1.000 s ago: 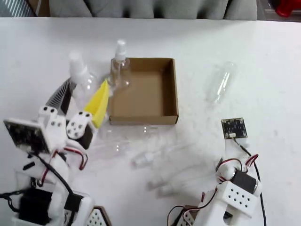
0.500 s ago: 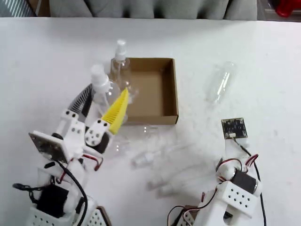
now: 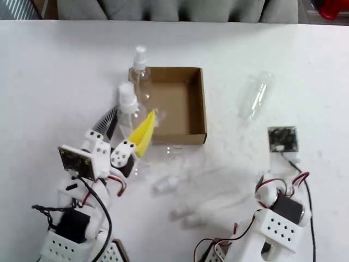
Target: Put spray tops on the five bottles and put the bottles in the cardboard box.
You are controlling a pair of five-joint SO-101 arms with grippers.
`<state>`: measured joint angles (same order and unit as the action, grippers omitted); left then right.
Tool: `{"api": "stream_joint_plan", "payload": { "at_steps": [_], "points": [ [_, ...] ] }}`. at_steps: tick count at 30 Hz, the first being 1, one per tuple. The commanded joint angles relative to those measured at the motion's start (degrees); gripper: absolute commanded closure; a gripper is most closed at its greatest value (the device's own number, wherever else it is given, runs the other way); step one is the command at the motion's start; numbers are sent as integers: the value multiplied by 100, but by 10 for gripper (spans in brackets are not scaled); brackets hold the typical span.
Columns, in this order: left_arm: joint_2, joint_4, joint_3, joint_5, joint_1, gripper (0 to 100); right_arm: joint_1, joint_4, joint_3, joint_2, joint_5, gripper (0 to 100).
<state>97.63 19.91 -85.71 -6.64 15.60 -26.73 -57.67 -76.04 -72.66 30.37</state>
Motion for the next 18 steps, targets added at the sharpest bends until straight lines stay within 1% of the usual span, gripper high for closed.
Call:
{"api": "stream_joint_plan", "payload": {
  "at_steps": [1,5,7,9,10,13,18],
  "points": [
    [84,-325,26,-70,110,980,268,-57,1196,-31,-589,976],
    [75,-747,-211,-123,198,980,1174,-664,2031,-4,-1169,976],
    [75,-958,-325,-413,286,980,1736,-831,2338,-13,-1433,978],
    [75,-1002,-308,-765,259,980,2273,-892,2514,-48,-1618,978],
    [66,-985,-246,-879,233,980,2519,-892,2558,-48,-1626,978],
    [-180,-712,35,-888,171,980,3152,-901,2585,-48,-1565,978],
    [-1710,-668,782,-914,154,980,4198,-892,2585,-92,-1301,974]
  ]
}}
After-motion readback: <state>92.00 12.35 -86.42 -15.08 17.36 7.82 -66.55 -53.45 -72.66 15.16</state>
